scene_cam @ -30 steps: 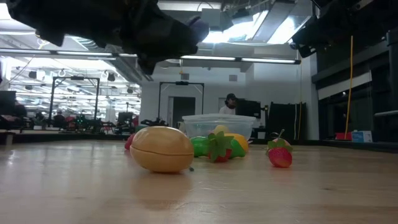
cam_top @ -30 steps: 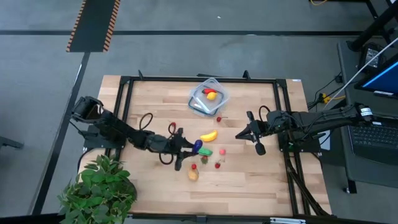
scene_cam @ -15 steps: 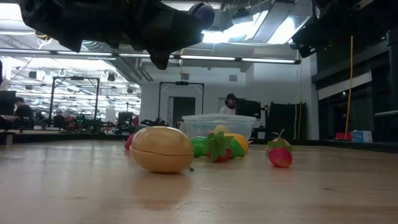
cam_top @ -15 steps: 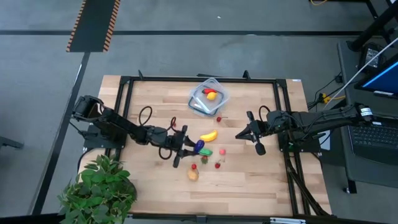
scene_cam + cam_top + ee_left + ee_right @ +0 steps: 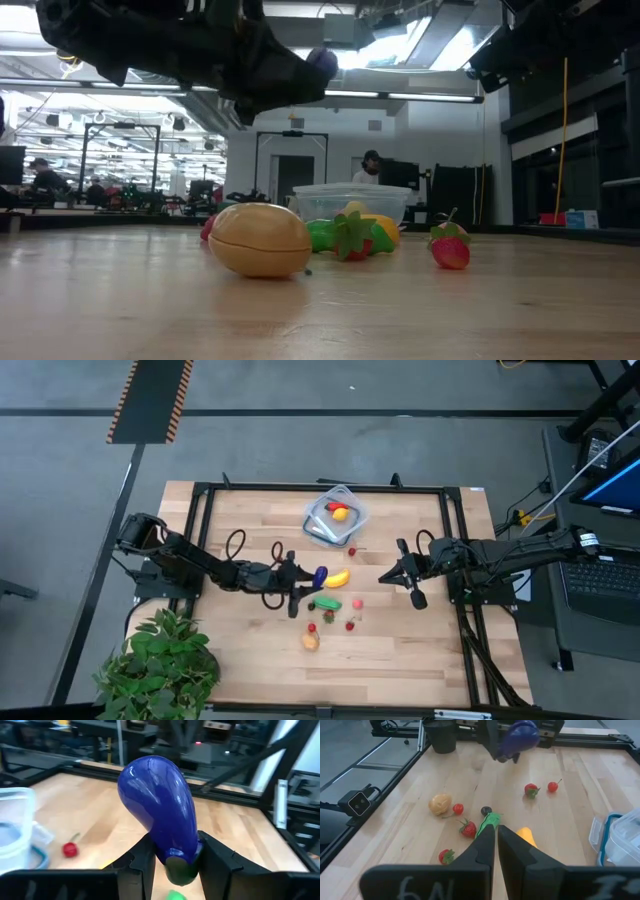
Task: Pick and placing Produce into tupperware
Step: Put the violet eggplant into the transparent container
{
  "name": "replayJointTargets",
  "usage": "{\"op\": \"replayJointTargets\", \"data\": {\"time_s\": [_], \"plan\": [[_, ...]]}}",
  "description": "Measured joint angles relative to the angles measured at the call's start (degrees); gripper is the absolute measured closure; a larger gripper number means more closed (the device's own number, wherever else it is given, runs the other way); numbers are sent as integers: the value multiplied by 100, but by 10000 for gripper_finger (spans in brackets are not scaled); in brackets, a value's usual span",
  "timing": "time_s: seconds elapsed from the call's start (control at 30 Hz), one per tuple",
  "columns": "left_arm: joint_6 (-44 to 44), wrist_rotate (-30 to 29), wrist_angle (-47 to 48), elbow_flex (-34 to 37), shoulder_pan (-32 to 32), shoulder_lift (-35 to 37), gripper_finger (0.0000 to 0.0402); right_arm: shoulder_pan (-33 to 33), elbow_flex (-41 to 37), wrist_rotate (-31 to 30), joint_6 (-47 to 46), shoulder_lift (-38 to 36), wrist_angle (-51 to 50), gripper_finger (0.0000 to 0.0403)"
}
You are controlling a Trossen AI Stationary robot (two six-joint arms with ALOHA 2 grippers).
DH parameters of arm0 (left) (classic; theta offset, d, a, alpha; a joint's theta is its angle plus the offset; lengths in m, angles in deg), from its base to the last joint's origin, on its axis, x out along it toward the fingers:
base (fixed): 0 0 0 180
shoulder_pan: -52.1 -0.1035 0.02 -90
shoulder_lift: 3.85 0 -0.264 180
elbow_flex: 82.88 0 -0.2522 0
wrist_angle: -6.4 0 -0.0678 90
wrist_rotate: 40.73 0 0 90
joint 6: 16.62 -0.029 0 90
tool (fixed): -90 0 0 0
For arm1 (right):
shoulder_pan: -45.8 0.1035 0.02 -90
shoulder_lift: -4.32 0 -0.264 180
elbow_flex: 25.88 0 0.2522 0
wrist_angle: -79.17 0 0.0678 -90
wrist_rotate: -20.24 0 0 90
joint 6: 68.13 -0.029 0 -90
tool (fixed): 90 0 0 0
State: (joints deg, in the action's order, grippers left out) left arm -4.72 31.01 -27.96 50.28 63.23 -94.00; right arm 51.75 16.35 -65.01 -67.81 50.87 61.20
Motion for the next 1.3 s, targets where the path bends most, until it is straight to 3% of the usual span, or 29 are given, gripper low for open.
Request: {"op": "replayJointTargets", "data": {"time_s": [0.63, 0.9, 1.1, 1.3], "plan": [[60, -402, 314, 0, 0, 0, 292, 2, 0, -2, -9, 0, 0, 377], [-397, -260, -50, 0, 0, 0, 292, 2, 0, -4, 0, 0, 0, 377], [-901, 330, -778, -4, -91, -28, 292, 2, 0, -4, 9, 1, 0, 377], [-911, 534, -791, -7, -359, -33, 292, 2, 0, -4, 13, 2, -2, 377]]}}
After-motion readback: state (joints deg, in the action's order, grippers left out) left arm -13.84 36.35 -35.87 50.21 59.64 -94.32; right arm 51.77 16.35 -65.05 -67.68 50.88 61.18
